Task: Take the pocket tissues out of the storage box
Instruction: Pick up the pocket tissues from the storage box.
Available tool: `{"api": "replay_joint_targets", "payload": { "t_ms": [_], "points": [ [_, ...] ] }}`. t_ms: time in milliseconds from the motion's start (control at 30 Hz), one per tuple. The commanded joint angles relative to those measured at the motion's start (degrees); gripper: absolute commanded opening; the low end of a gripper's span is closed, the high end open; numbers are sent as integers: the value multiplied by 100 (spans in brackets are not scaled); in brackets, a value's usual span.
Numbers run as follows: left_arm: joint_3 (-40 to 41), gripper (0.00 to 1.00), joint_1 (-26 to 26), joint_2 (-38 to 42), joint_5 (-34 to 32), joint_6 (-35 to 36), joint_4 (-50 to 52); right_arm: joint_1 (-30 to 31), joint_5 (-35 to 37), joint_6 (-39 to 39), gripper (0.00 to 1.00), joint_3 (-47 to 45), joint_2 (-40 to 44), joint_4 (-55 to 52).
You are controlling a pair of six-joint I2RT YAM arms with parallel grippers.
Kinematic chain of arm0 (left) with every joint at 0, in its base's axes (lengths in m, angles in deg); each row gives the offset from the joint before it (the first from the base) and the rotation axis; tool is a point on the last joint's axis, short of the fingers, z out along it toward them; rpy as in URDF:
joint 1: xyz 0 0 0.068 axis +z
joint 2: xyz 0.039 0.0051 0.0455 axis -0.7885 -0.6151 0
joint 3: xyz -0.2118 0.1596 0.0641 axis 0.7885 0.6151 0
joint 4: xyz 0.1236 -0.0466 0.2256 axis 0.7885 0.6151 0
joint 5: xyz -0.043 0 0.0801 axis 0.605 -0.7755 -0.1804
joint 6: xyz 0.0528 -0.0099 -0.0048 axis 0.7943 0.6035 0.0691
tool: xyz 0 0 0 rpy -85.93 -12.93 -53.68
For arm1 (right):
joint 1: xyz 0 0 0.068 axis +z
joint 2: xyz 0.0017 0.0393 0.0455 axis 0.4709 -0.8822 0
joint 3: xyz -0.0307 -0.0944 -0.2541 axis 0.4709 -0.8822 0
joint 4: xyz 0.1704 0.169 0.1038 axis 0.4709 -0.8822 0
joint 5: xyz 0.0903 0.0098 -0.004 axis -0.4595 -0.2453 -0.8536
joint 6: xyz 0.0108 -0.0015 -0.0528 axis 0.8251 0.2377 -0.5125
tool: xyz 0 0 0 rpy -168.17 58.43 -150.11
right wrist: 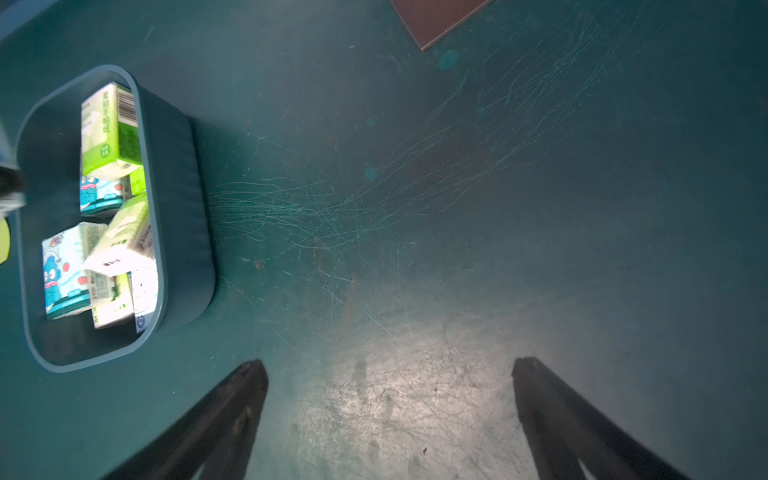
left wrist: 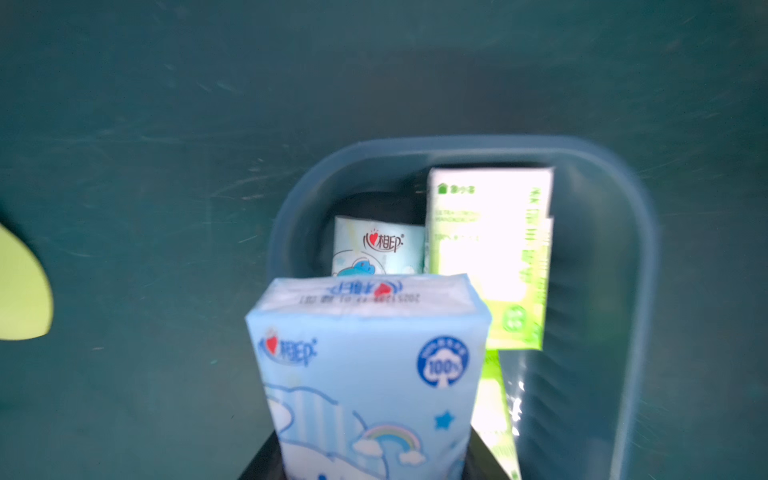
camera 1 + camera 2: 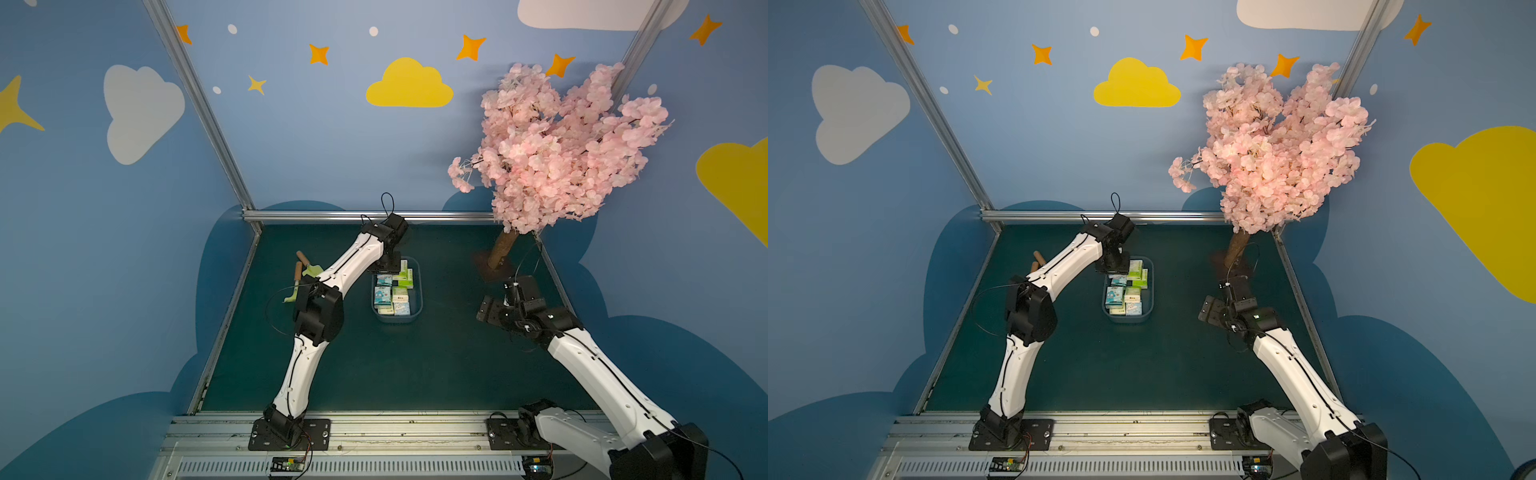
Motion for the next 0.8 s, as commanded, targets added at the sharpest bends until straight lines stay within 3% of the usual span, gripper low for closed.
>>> {"api": "replay_joint_targets", "payload": {
  "t_ms": [0, 333, 767],
  "points": [
    [232, 52, -11, 428, -12, -97, -59, -22, -109, 69, 98, 151, -75, 82],
    [1539, 51, -2, 1772, 303, -203, -233, -22, -341, 150, 98, -21, -39, 264],
    [4233, 51, 69, 3712, 507, -514, -598, -21, -852, 247, 98, -76, -254, 538]
  ]
}}
